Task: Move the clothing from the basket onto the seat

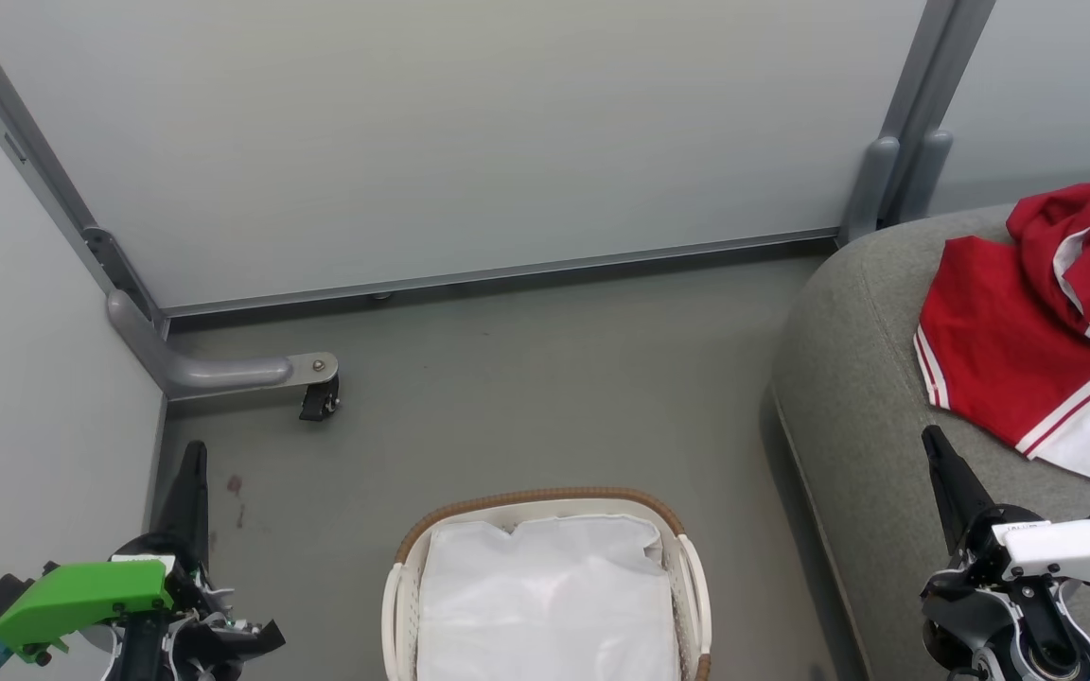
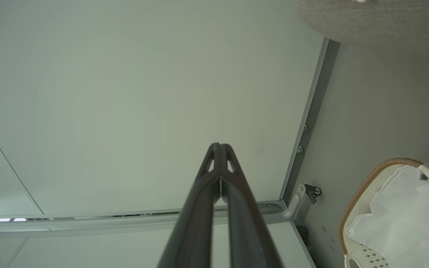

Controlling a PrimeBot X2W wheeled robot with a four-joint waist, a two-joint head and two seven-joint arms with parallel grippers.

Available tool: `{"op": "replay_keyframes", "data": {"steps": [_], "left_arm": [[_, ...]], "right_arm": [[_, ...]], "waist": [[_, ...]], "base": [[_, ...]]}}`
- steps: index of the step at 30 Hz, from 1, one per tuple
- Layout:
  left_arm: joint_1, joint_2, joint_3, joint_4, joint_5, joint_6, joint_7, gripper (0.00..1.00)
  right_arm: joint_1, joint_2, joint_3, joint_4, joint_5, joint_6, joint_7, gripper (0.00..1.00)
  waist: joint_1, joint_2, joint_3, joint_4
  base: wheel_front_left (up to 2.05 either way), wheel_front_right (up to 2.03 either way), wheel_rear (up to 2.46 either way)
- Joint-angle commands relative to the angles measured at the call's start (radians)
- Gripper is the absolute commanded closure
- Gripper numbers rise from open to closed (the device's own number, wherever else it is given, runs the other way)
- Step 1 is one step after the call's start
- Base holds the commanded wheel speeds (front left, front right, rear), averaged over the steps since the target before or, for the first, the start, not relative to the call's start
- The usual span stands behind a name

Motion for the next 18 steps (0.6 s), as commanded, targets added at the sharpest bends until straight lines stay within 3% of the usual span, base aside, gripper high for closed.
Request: {"op": "replay_keyframes", "data": {"steps": [1, 18], "left_arm": [[-0.011, 0.005, 0.002, -0.002, -0.003, -0.004, 0.003, 1.00], [-0.011, 0.005, 0.002, -0.002, -0.003, -0.004, 0.003, 1.00]], "right_arm": [[-0.008, -0.006, -0.002, -0.004, 0.003, -0.001, 0.003, 1.00], [-0.008, -0.006, -0.002, -0.004, 0.003, -0.001, 0.003, 1.00]], "waist": [[0.0000, 0.0000, 0.000, 0.000], [0.0000, 0.0000, 0.000, 0.000]], "base": [[0.00, 0.00, 0.00], [0.00, 0.00, 0.00]]}}
